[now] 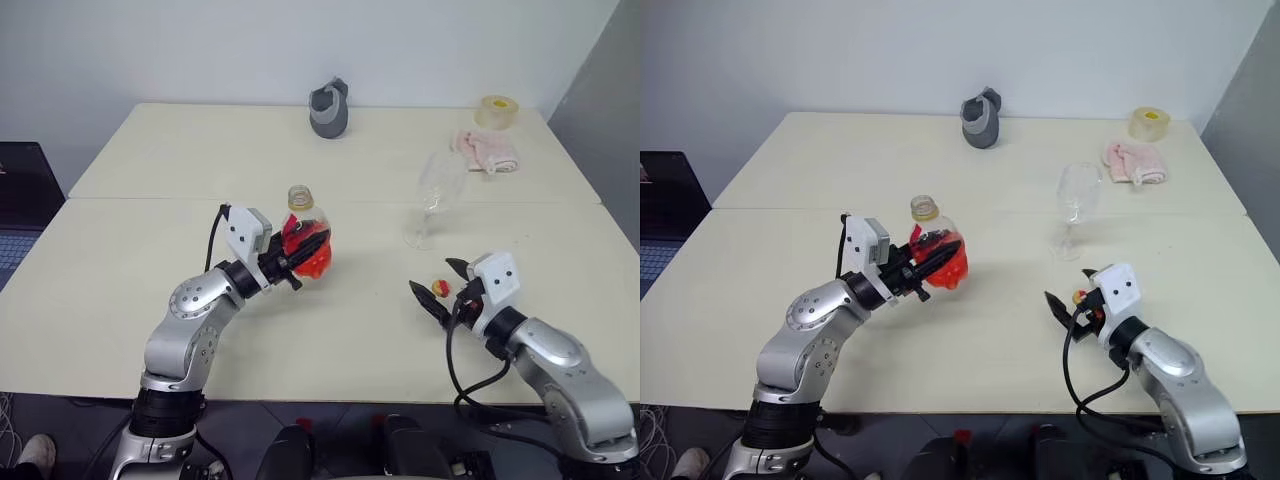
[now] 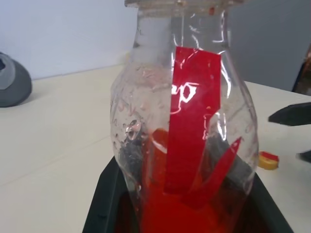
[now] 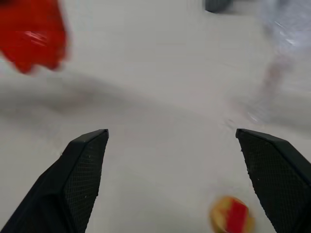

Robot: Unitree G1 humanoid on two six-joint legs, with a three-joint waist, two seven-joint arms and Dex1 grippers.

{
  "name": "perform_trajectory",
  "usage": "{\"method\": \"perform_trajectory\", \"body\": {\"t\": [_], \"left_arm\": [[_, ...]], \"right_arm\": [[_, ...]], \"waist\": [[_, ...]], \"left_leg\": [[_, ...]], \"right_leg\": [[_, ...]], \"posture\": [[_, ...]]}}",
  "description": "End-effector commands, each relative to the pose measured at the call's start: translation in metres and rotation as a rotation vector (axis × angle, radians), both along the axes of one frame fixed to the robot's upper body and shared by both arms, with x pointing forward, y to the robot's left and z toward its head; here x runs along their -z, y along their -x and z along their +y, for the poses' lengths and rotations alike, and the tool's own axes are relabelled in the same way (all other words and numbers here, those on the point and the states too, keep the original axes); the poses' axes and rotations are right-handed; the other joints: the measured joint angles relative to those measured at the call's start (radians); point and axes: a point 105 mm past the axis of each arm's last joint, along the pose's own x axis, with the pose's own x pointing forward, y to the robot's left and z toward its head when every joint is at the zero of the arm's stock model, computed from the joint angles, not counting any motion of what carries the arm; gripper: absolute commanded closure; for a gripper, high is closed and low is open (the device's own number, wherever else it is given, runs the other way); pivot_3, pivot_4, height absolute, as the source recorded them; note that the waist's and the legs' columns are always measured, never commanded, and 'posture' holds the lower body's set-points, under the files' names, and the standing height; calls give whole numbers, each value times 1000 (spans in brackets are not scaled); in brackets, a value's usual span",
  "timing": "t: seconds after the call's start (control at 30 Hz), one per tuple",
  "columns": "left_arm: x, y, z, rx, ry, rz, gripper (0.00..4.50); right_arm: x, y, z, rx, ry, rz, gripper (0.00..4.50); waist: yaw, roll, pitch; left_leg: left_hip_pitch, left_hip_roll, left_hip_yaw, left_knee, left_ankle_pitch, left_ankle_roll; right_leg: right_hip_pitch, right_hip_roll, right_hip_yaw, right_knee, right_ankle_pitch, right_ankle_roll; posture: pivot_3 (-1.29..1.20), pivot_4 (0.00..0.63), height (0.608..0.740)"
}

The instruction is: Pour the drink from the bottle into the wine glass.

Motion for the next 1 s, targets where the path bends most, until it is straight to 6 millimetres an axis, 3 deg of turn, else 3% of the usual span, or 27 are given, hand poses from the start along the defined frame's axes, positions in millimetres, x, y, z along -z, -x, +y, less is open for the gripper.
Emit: {"method": "perform_trajectory", "body": {"t": [0.03,0.2,0.4,0.6,0.8,1.0], "left_arm": [[-20,4,0,-6,12,-85,3182],[-24,0,4,-28,9,-100,3182],[-26,-19,23,-165,20,-119,3182],[-44,-54,70,-448,61,-190,3182],[-30,-79,113,-637,82,-182,3182],[-9,-94,130,-736,114,-139,3182]], "right_arm": [[-41,22,29,-280,-85,-84,18],[-65,20,56,-454,-119,-132,18],[-62,1,70,-456,-92,-158,18],[-59,-18,80,-406,-64,-202,18],[-54,-24,91,-406,-60,-226,18],[-56,-26,97,-417,-60,-245,18]], "waist": [[0,0,0],[2,0,0],[2,0,0],[2,0,0],[1,-1,0],[1,-2,-1]], "left_leg": [[0,0,0,0,0,0],[0,0,0,0,0,0],[0,0,-1,0,1,-1],[-1,0,-1,1,1,-2],[-1,-1,-2,1,2,-4],[-2,-1,-3,1,2,-4]], "right_leg": [[0,0,0,0,0,0],[0,0,-1,0,0,0],[0,0,-1,0,0,0],[-1,-1,-1,0,0,0],[-2,-1,0,0,0,0],[-2,-2,-1,0,0,0]], "posture": [[0,150,740],[0,150,740],[0,150,740],[0,150,740],[0,150,740],[0,150,740]]}}
